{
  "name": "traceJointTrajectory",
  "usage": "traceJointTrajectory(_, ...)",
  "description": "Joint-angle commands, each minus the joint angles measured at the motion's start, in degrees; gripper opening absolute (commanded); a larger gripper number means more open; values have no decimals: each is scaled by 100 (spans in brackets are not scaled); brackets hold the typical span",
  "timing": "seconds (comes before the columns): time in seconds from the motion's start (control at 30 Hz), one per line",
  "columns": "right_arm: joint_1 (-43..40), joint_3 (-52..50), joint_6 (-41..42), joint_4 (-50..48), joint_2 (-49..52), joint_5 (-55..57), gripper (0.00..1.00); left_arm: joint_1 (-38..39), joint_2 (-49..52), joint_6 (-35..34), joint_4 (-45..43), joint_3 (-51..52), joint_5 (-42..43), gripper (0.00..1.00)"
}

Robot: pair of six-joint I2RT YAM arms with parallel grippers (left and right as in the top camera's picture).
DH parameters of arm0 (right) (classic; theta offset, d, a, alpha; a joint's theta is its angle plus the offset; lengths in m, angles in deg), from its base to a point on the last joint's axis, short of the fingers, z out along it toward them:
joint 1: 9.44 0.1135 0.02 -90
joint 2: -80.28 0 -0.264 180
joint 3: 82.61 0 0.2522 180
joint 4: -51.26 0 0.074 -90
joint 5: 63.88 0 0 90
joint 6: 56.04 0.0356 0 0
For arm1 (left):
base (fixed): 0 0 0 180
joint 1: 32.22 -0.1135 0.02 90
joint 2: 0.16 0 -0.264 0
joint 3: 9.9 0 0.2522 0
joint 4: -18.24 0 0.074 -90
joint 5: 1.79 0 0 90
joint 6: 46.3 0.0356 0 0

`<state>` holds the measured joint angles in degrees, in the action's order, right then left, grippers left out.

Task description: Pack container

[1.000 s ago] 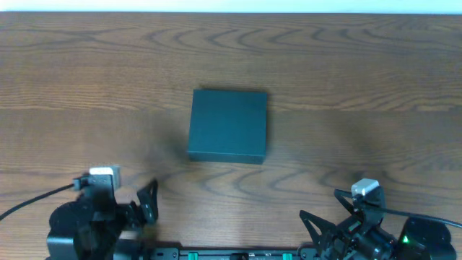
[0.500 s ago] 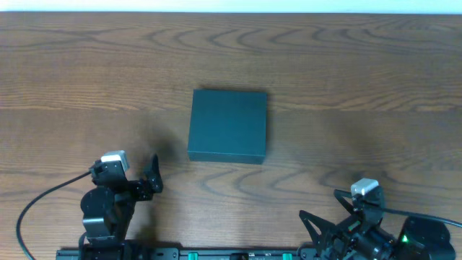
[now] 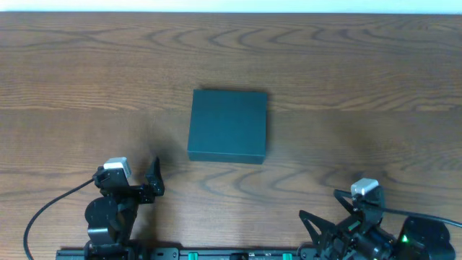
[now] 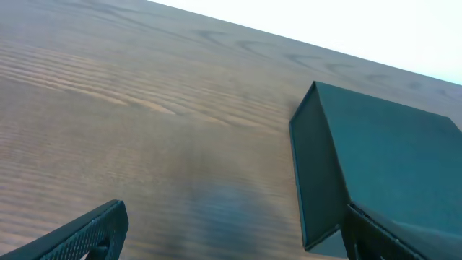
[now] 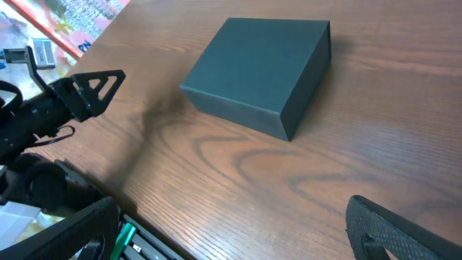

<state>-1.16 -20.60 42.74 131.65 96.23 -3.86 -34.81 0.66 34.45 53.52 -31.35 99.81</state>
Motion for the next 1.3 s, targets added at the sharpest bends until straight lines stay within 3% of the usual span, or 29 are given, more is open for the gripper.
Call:
traceJointTrajectory(0.0,39,0,61,11,-24,-17,99,-39,-63,-61,15,122,4,95)
traceJointTrajectory(0.73,39,0,59,11,-24,-17,99,-39,-57,-61,15,122,4,95)
traceJointTrajectory(0.8,39,0,-404,2,-24,459,99,-39,-57,-61,13,122,2,95)
traceJointTrajectory(0.97,39,-197,-614,-428,-61,1860,99,-39,-57,-61,13,122,4,95)
traceJointTrajectory(1.1,26,-1001,-929,-1211,-511,2664,99,-39,-57,-61,15,122,4,95)
traceJointTrajectory(1.27,26,-1862,-922,-1582,-1086,2911,99,-39,-57,-61,13,122,4,95)
